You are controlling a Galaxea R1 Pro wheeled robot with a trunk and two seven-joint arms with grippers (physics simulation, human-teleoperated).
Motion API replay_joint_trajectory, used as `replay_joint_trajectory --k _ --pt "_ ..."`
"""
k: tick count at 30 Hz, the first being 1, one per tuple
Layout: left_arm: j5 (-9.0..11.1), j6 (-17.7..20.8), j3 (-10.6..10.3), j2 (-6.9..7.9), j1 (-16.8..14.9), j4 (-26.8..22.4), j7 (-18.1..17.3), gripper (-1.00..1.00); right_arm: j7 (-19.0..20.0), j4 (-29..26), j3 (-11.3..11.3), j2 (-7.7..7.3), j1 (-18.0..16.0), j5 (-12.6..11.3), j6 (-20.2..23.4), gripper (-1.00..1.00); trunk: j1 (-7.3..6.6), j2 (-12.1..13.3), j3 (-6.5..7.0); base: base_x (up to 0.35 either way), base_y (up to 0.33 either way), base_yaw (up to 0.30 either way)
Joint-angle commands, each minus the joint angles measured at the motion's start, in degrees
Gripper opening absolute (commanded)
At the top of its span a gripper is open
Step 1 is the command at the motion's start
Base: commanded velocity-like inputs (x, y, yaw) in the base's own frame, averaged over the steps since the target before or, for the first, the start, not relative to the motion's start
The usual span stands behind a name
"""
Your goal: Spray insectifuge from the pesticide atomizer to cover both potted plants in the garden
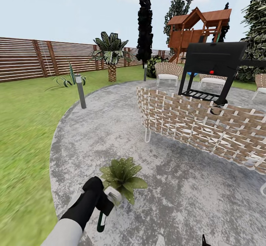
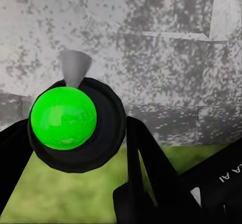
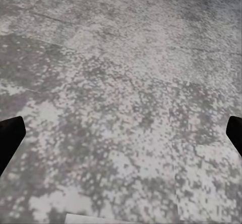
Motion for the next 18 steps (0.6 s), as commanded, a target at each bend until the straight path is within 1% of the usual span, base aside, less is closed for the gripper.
replay_joint_trajectory --k 1,4,6,10,12,18 --pt "-0.59 0.22 0.08 0.28 0.1 0.05 -0.57 -1.0 -0.11 0.05 0.16 -0.01 -0.04 -0.19 -0.17 1.0 -0.01 -0.02 -0.05 0.0 0.0 0.0" --pt "-0.65 0.21 0.33 1.0 0.3 -0.11 -0.54 -1.0 -0.09 0.0 0.19 0.07 -0.04 -0.19 -0.17 1.0 -0.01 -0.02 -0.05 0.0 0.0 0.0" --pt "-0.62 0.21 0.34 1.03 0.31 -0.36 -0.52 -1.0 -0.09 -0.01 0.18 0.11 -0.04 -0.19 -0.17 1.0 -0.01 -0.02 -0.05 0.0 0.0 0.0" --pt "-0.02 0.27 0.05 0.28 0.08 -0.81 2.63 -1.0 -0.09 -0.01 0.16 0.08 -0.02 -0.2 -0.17 1.0 -0.01 -0.02 -0.05 0.0 0.0 0.0" --pt "0.08 0.29 0.1 0.09 0.02 -0.81 3.14 -1.0 -0.09 -0.01 0.16 0.08 -0.03 -0.2 -0.17 1.0 -0.01 -0.02 -0.05 0.0 0.0 0.0" --pt "0.2 0.25 0.19 0.25 0.13 0.02 3.41 -1.0 -0.09 -0.01 0.16 0.09 -0.02 -0.19 -0.17 1.0 -0.01 -0.02 -0.05 0.0 -0.006 0.0"
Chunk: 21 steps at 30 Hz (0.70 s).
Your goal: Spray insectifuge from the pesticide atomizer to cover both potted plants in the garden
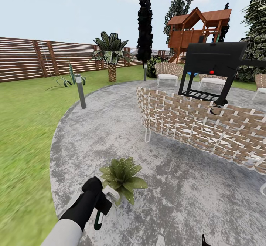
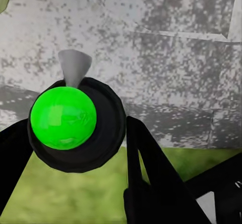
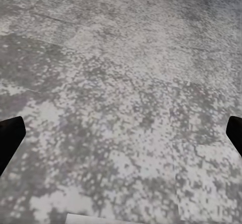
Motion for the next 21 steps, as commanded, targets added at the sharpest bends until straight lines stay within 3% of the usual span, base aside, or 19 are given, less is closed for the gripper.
replay_joint_trajectory --k 1,6,16,21 --pt "-0.61 0.17 -0.08 -0.11 -0.02 -0.04 -0.58 -1.0 -0.09 0.05 0.15 -0.01 -0.04 -0.19 -0.17 1.0 -0.01 -0.02 -0.05 0.0 -0.145 0.0" --pt "-0.53 0.19 -0.02 -0.24 -0.01 0.0 -0.57 -1.0 -0.09 0.05 0.19 -0.02 -0.03 -0.19 -0.17 1.0 -0.01 -0.02 -0.05 0.0 -0.24 0.025" --pt "-0.52 0.16 0.21 -0.03 0.07 0.07 -0.57 -1.0 -0.09 0.09 0.18 0.01 -0.04 -0.19 -0.17 1.0 -0.01 -0.02 -0.05 0.032 -0.272 0.262" --pt "-0.52 0.2 0.22 0.02 0.07 0.15 -0.57 -1.0 -0.09 0.05 0.21 -0.02 -0.04 -0.21 -0.21 1.0 -0.01 -0.02 -0.05 0.087 -0.273 0.068"
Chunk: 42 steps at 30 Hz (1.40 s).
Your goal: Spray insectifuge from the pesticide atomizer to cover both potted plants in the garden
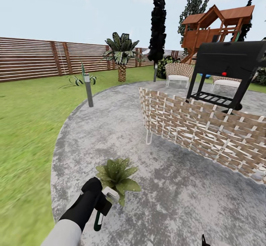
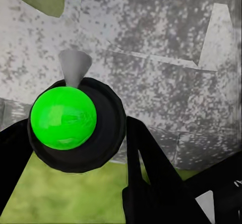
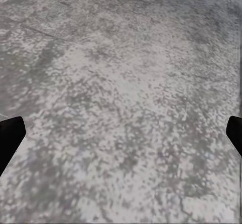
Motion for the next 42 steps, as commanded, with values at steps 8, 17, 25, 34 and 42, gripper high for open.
replay_joint_trajectory --k 8,17,25,34,42 --pt "-0.79 0.13 -0.01 0.35 0.25 1.64 -0.52 -1.0 -0.07 0.09 0.09 0.0 -0.03 -0.19 -0.18 1.0 0.0 -0.02 -0.06 0.016 -0.051 0.001" --pt "-0.88 0.03 4.11 1.98 1.46 1.85 2.49 -1.0 -0.07 0.14 0.1 0.0 -0.04 -0.19 -0.11 1.0 0.0 -0.02 -0.06 0.0 0.0 0.0" --pt "0.85 0.09 3.55 0.01 0.82 -4.39 3.46 -1.0 -0.07 0.14 0.09 0.0 -0.04 -0.19 -0.11 1.0 0.0 -0.02 -0.06 0.0 0.0 0.0" --pt "0.06 -4.08 3.67 1.66 1.49 -4.81 4.1 -1.0 -0.07 0.14 0.1 0.0 -0.03 -0.19 -0.11 1.0 0.0 -0.02 -0.06 0.0 0.0 0.0" --pt "0.43 -4.19 3.26 2.35 2.12 -3.79 6.87 -1.0 -0.07 0.14 0.09 0.0 -0.02 -0.19 -0.11 1.0 0.0 -0.02 -0.06 0.0 0.0 0.0"
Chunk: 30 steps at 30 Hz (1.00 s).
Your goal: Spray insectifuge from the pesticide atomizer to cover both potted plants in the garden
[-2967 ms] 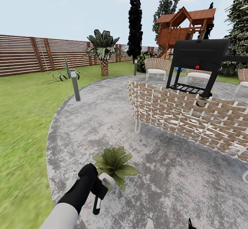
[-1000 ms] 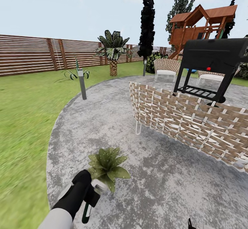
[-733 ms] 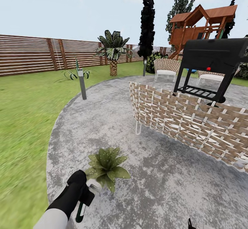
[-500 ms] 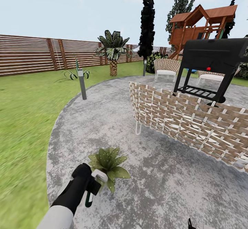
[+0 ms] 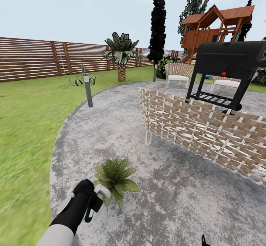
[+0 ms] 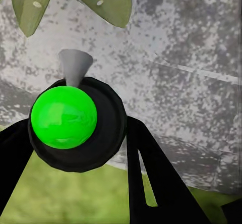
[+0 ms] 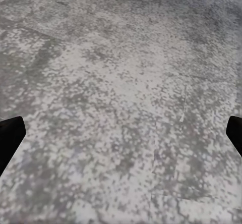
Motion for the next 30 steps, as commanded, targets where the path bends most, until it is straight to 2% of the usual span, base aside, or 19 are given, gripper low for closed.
replay_joint_trajectory --k 1,3,5,9,13,15,19,23,30 --pt "-0.53 0.01 0.11 -0.24 -0.01 0.28 -0.57 -1.0 -0.09 0.05 0.18 -0.01 -0.05 -0.19 -0.17 1.0 -0.01 -0.02 -0.05 0.0 0.0 0.0" --pt "-0.42 -0.26 -0.55 -0.55 0.01 2.01 -0.56 -1.0 -0.09 0.05 0.19 -0.01 -0.06 -0.19 -0.17 1.0 -0.01 -0.02 -0.05 0.0 0.0 0.0" --pt "-0.33 -2.17 -1.16 -1.06 0.01 3.76 -0.54 -1.0 -0.09 0.05 0.17 -0.01 -0.05 -0.19 -0.17 1.0 -0.01 -0.02 -0.05 0.0 0.0 0.0" --pt "-0.18 -4.21 -1.18 -1.42 -0.05 4.95 -0.56 -1.0 -0.09 0.05 0.16 -0.01 -0.05 -0.19 -0.17 1.0 -0.01 -0.02 -0.05 0.0 0.0 0.0" --pt "-0.32 -4.64 -0.84 -0.84 -0.04 5.27 -0.49 -1.0 -0.09 0.05 0.15 -0.01 -0.05 -0.19 -0.17 1.0 -0.01 -0.02 -0.05 0.0 0.0 0.0" --pt "-0.28 -4.75 0.38 -0.36 -0.01 5.32 -0.5 -1.0 -0.09 0.05 0.22 0.0 -0.05 -0.19 -0.17 1.0 -0.01 -0.02 -0.05 0.0 0.0 0.0" --pt "-0.24 -4.82 1.33 -0.39 -0.01 5.33 -0.44 -1.0 -0.09 0.05 0.17 -0.01 -0.06 -0.19 -0.17 1.0 -0.01 -0.02 -0.05 0.072 0.0 0.0" --pt "-0.21 -4.82 1.35 -0.42 0.01 5.33 -0.32 -1.0 -0.09 0.05 0.17 -0.01 -0.04 -0.19 -0.17 1.0 -0.01 -0.02 -0.05 0.191 0.0 0.0" --pt "-0.25 -4.68 1.02 -1.15 0.01 5.27 -0.3 -1.0 -0.09 0.05 0.15 -0.01 -0.06 -0.19 -0.17 1.0 -0.01 -0.02 -0.05 0.015 0.0 0.0"
